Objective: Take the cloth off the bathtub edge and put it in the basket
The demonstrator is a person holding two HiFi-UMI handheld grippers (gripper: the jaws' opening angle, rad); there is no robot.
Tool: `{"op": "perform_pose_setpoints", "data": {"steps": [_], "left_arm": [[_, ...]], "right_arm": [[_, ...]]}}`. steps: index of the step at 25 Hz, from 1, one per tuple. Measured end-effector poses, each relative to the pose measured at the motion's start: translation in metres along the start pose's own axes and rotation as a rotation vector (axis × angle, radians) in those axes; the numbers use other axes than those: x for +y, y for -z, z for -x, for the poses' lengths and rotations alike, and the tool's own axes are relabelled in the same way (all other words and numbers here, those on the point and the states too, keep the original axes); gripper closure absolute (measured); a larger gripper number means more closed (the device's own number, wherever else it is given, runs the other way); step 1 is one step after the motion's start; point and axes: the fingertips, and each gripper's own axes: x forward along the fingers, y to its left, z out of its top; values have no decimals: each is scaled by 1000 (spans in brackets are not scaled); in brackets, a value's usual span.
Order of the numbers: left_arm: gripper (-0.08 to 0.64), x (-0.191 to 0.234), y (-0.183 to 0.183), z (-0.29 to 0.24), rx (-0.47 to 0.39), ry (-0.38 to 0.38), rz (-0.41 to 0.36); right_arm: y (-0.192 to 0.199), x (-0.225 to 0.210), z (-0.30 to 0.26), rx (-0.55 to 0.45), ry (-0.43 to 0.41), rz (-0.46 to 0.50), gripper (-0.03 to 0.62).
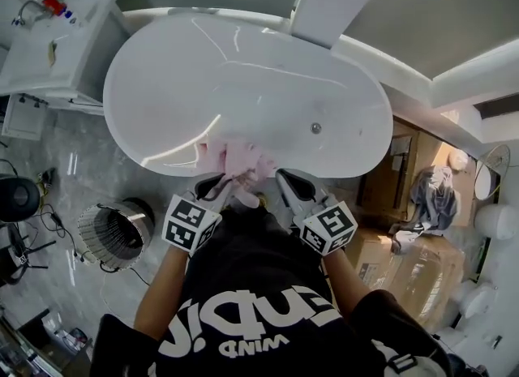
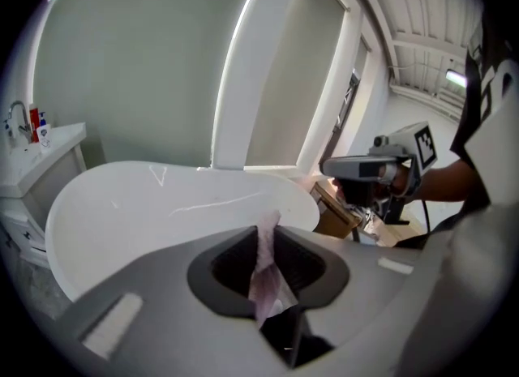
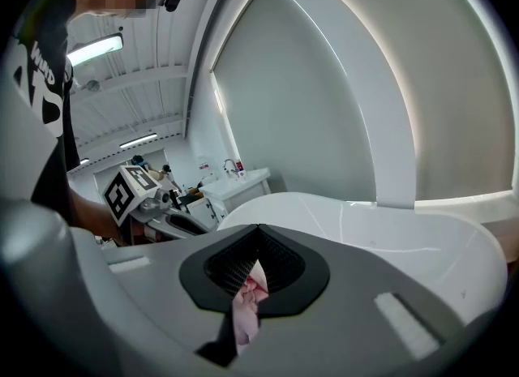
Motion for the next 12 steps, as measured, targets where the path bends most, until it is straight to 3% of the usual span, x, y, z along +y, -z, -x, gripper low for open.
{"op": "perform_pose_setpoints", "data": {"steps": [7, 12], "left_arm": [[502, 2, -24, 38, -100, -59, 41], [502, 6, -31, 61, -156, -146, 93]], "right_arm": [[-22, 9, -5, -24, -47, 45, 588], [-35, 13, -18, -23, -129, 75, 588]]}}
